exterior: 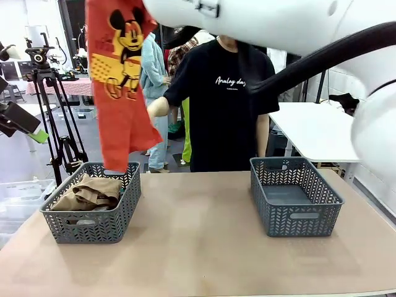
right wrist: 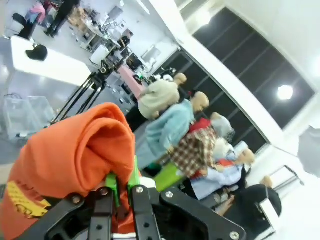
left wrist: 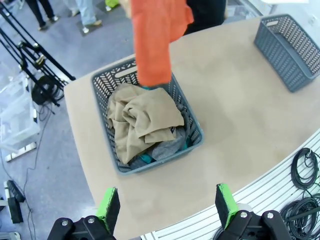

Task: Sort the tops and bottoms.
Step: Sort the clothes according to human instructions.

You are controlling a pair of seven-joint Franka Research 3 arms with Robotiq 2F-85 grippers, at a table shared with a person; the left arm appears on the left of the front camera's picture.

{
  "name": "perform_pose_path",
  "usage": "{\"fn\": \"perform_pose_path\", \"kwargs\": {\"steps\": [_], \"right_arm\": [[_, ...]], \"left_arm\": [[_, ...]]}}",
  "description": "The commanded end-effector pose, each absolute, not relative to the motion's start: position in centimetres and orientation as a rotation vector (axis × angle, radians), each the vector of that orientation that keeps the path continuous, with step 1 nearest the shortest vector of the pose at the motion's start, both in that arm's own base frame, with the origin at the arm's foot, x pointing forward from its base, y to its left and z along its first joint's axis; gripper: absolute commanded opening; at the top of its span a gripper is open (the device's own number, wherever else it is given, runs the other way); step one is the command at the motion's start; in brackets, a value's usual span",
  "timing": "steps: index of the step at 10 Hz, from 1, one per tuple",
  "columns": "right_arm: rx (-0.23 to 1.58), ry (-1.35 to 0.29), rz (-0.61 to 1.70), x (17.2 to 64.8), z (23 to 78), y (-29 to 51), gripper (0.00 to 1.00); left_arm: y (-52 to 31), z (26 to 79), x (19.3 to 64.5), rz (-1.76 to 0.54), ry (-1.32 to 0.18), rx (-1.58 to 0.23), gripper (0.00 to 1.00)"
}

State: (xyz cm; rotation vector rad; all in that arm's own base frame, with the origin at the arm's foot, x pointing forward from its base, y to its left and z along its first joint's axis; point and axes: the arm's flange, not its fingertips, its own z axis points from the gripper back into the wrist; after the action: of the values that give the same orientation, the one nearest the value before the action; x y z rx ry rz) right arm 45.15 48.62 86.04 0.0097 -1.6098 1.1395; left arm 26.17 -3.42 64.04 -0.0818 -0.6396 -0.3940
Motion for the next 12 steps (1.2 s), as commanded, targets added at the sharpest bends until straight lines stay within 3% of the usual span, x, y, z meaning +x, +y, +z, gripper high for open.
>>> {"fn": "perform_pose_path", "kwargs": {"steps": [1,6,10,11,12], "right_arm": [[0.153,-1.634,1.180,48.2,88.4,53.7,0.00],[0.484,-1.400,1.062,51.5,75.0,57.4,0.00],[0.531,-1.149,1.051,51.9,67.4,57.8,0.00],[0.531,-1.249,1.067,52.3,67.8,58.6,0.00],[0.531,-1.249,1.067,52.3,67.8,58.6,0.00]], "left_arm": [[-3.4,64.1,26.2,-0.396,-0.640,-0.097,1.00],[-3.4,64.1,26.2,-0.396,-0.640,-0.097,1.00],[-3.4,64.1,26.2,-0.396,-0.640,-0.097,1.00],[-3.4,64.1,26.2,-0.396,-0.640,-0.097,1.00],[-3.4,64.1,26.2,-0.396,-0.640,-0.097,1.00]]}}
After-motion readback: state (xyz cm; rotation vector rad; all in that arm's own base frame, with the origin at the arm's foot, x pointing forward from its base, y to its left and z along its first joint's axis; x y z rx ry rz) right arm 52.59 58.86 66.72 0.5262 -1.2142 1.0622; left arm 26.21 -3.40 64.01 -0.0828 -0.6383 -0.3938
